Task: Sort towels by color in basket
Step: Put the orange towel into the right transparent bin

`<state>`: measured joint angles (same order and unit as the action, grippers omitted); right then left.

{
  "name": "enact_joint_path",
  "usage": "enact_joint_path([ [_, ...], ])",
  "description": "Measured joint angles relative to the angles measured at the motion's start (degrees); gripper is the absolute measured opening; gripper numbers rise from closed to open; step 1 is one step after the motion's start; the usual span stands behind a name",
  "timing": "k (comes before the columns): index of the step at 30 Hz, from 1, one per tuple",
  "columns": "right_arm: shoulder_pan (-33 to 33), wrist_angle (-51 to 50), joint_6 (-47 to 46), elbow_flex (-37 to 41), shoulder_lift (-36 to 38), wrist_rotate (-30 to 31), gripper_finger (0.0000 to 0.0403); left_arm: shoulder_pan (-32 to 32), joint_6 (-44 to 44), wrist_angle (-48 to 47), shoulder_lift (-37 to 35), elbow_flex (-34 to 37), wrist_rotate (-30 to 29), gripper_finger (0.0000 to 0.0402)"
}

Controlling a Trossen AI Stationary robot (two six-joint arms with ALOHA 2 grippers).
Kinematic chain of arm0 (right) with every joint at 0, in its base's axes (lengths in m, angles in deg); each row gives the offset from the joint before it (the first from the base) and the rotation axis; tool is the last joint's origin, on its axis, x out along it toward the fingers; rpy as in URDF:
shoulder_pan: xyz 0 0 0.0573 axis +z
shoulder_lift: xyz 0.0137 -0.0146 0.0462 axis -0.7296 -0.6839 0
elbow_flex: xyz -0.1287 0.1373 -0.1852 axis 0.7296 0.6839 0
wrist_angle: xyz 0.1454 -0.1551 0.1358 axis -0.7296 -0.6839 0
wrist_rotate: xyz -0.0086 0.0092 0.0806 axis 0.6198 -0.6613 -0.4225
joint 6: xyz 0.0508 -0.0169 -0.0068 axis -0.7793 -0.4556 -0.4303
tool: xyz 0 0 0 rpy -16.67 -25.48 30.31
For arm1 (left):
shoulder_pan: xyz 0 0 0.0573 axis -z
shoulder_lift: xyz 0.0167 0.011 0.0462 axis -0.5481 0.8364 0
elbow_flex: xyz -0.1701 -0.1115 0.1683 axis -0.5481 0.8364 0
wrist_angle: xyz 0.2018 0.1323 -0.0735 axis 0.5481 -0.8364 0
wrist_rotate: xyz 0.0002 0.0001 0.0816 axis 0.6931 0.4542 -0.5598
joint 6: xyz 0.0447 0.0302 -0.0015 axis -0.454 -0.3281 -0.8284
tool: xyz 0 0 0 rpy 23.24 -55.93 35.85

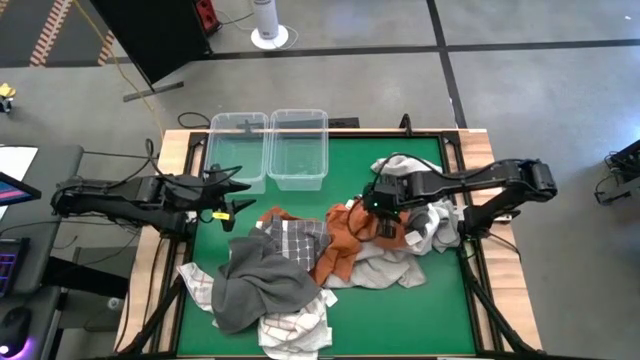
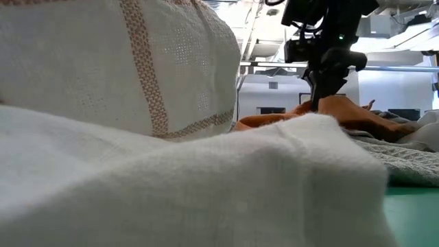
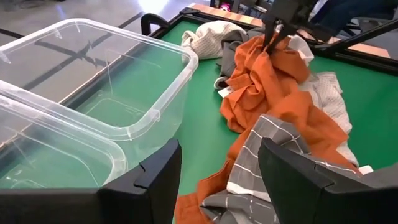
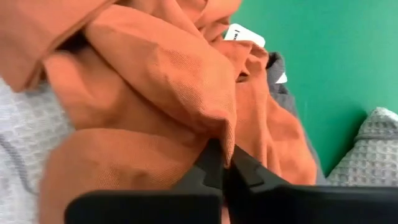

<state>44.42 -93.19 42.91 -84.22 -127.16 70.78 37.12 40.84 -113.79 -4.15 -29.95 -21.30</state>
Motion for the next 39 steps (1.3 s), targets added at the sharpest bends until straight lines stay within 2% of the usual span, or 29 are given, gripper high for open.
enact_joint_path([
  [4, -1.9, -1.3, 0.3, -1.9, 0.0, 0.0, 0.0038, 0.0, -4.3, 0.1, 0.0, 0.0, 0.0, 0.0202],
  [8, -3.7, -0.5, 3.5, -6.3, 0.2, 0.0, 0.0027, 0.0, -11.1, 2.1, 0.0, 0.0, 0.0, 0.0194],
  [14, -8.2, 0.7, 9.1, -20.0, 0.2, 0.0, 0.0017, 0.0, -25.2, 6.3, 0.0, 0.0, -3.1, 0.0184],
  [17, -9.9, 1.9, 11.6, -27.3, 0.2, 0.0, 0.0025, 0.0, -28.8, 8.8, 0.0, 0.0, -4.5, 0.0181],
  [20, -10.8, 4.6, 15.1, -33.0, 0.2, 0.0, 0.0028, 0.0, -28.9, 8.9, 0.0, 0.0, -4.6, 0.0180],
  [26, -12.1, 10.6, 20.5, -42.2, 0.1, -0.4, 0.0022, 0.0, -23.5, 10.6, -1.4, 0.0, -3.3, 0.0180],
  [31, -14.4, 14.9, 21.9, -46.7, 0.2, -3.4, 0.0024, -0.6, -24.5, 13.2, -3.7, 0.0, -4.6, 0.0180],
  [34, -16.2, 20.0, 22.5, -47.5, -0.3, -6.2, 0.0025, -1.9, -26.8, 15.7, -3.8, 0.0, -4.8, 0.0180],
  [39, -20.5, 24.1, 19.5, -50.2, -3.9, -16.1, 0.0025, -4.9, -29.5, 17.3, -3.1, 0.0, -5.0, 0.0180],
])
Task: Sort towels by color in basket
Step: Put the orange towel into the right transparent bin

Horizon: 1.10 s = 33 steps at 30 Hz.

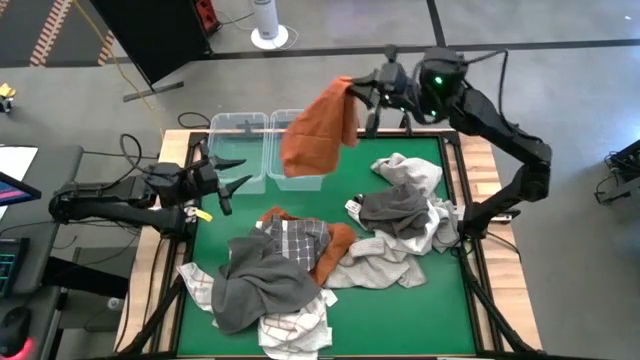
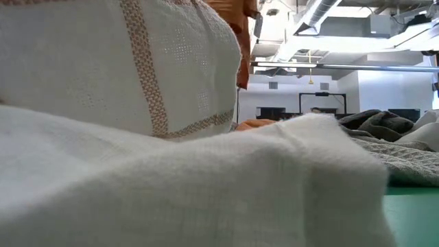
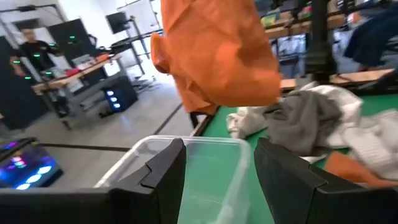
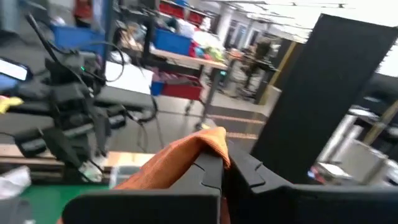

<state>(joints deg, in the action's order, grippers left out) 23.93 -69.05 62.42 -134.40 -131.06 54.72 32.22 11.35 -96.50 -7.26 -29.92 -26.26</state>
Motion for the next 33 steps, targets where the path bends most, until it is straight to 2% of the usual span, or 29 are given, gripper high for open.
enact_joint_path([
  [5, -2.7, -0.3, -1.1, -6.0, -7.4, -5.3, 0.0025, -2.1, -1.0, 0.2, -0.4, 0.0, 0.0, 0.0180],
  [13, -3.5, -1.7, -1.1, -18.7, -16.6, -8.6, 0.0025, -2.5, 0.6, -1.7, -4.9, 0.0, 0.0, 0.0180],
  [18, -3.6, -1.7, -3.5, -21.4, -19.8, -11.2, 0.0025, -2.5, 3.3, -3.6, -8.1, 0.0, 0.0, 0.0180],
  [29, -7.5, -14.3, -5.5, -21.4, -25.8, -11.0, 0.0025, -2.5, 5.6, -7.1, -8.9, 0.1, 0.0, 0.0180],
  [31, -9.0, -15.7, -6.8, -21.3, -26.6, -9.3, 0.0025, -2.5, 5.6, -6.9, -8.9, 0.1, 0.0, 0.0180],
  [33, -10.2, -15.9, -6.6, -21.3, -27.5, -5.2, 0.0025, -2.5, 5.6, -6.7, -8.9, 0.1, 0.0, 0.0180],
])
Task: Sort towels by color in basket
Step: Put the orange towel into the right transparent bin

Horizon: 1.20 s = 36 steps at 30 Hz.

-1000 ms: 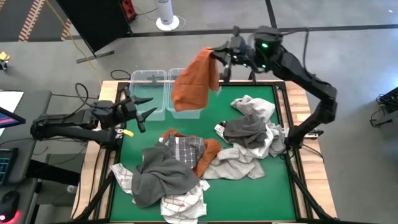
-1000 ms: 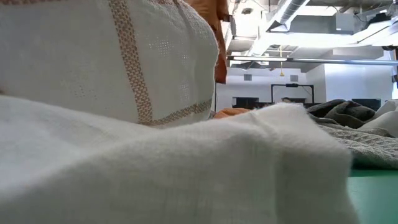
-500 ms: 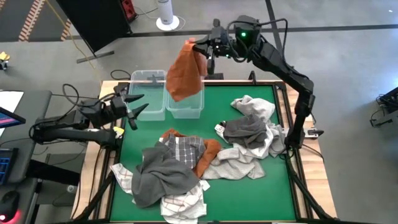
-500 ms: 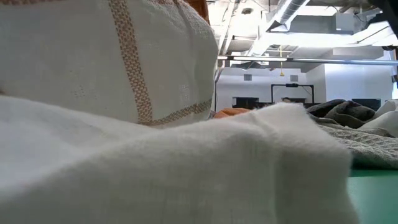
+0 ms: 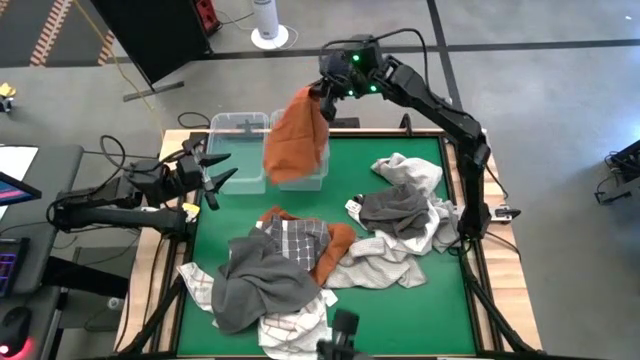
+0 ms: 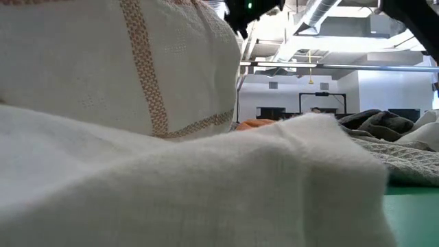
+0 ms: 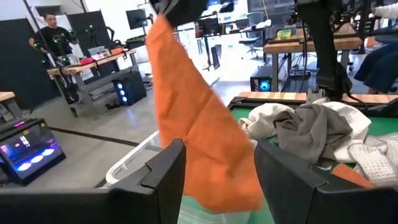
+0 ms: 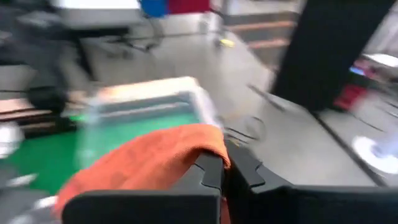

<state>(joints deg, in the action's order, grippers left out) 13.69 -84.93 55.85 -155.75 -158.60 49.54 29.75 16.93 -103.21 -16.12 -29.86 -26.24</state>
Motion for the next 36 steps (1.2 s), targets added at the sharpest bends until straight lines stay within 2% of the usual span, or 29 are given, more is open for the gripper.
enact_joint_path([
  [2, -0.8, 0.3, 1.3, 0.0, -0.7, 4.3, 0.0025, 0.0, 0.0, 0.0, 0.0, 0.0, 0.0, 0.0180],
  [4, -1.6, 0.9, 2.4, 0.0, -0.8, 5.9, 0.0026, 0.0, 0.0, 0.0, 0.0, 0.0, 0.0, 0.0180],
  [7, -1.5, 2.6, 3.0, 0.0, -1.4, 6.5, 0.0025, 0.0, 0.0, 0.0, 0.0, 0.0, 0.0, 0.0180],
  [16, 2.9, -3.8, 7.5, 0.0, -1.6, 6.3, 0.0027, 0.0, -0.2, 0.4, 0.0, 0.0, 0.0, 0.0180],
  [23, 7.7, -6.8, 9.6, 0.0, -2.6, 4.9, 0.0027, 0.0, -0.9, 1.1, 0.0, 0.0, 0.0, 0.0180],
  [27, 7.6, -7.9, 7.6, 0.0, -6.2, 0.8, 0.0027, 0.0, -1.3, 2.3, 0.0, 0.0, 0.2, 0.0180],
  [36, 7.1, -6.0, 9.4, 0.0, -13.5, -1.8, 0.0027, 0.0, -1.8, 2.4, 0.1, 0.0, 0.3, 0.0180],
])
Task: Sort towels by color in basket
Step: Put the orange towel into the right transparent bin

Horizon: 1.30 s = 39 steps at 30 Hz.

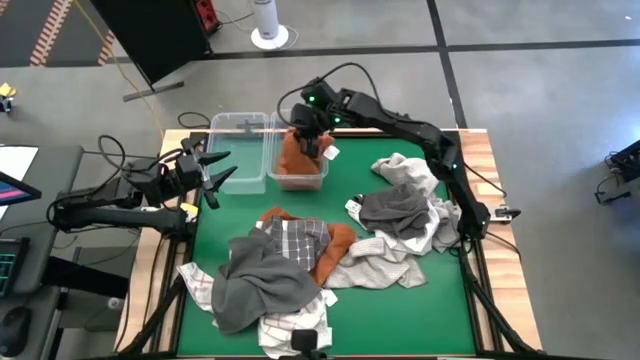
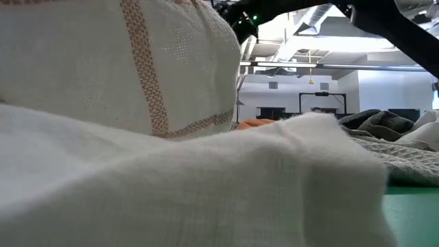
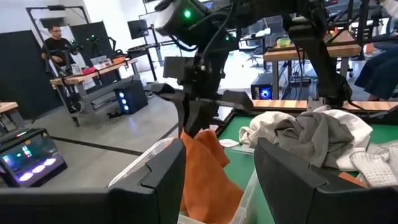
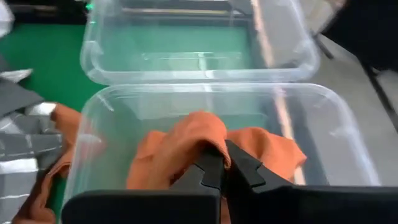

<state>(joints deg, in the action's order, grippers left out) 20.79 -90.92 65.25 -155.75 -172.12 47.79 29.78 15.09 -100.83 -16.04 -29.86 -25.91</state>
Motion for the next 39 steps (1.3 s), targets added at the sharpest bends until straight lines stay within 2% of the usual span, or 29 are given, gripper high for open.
enact_joint_path([
  [6, 0.0, -0.8, 0.0, 0.0, -3.2, -7.1, 0.0027, 0.0, -0.2, 0.0, 0.0, 0.0, 0.0, 0.0180],
  [15, -0.3, -3.7, -3.2, 0.1, -5.1, -7.2, 0.0034, 0.0, -0.4, -0.1, 0.0, 0.0, 0.0, 0.0180],
  [26, -0.4, -2.7, -2.8, 0.1, -10.5, -6.4, 0.0042, 0.0, 0.4, -2.2, 0.0, 0.0, 0.0, 0.0180],
  [31, -0.8, -3.3, -0.6, 0.1, -9.9, -6.4, 0.0092, 0.0, 1.6, -3.4, 0.0, 0.0, 0.0, 0.0180],
  [35, -0.3, -2.7, 0.0, 0.0, -8.0, -6.2, 0.0166, 0.0, 1.9, -3.5, 0.0, 0.0, 0.0, 0.0180],
  [39, 0.2, -3.8, -0.1, 0.1, -5.7, -1.6, 0.0240, 0.0, 1.8, -3.5, 0.0, 0.0, 0.0, 0.0180],
])
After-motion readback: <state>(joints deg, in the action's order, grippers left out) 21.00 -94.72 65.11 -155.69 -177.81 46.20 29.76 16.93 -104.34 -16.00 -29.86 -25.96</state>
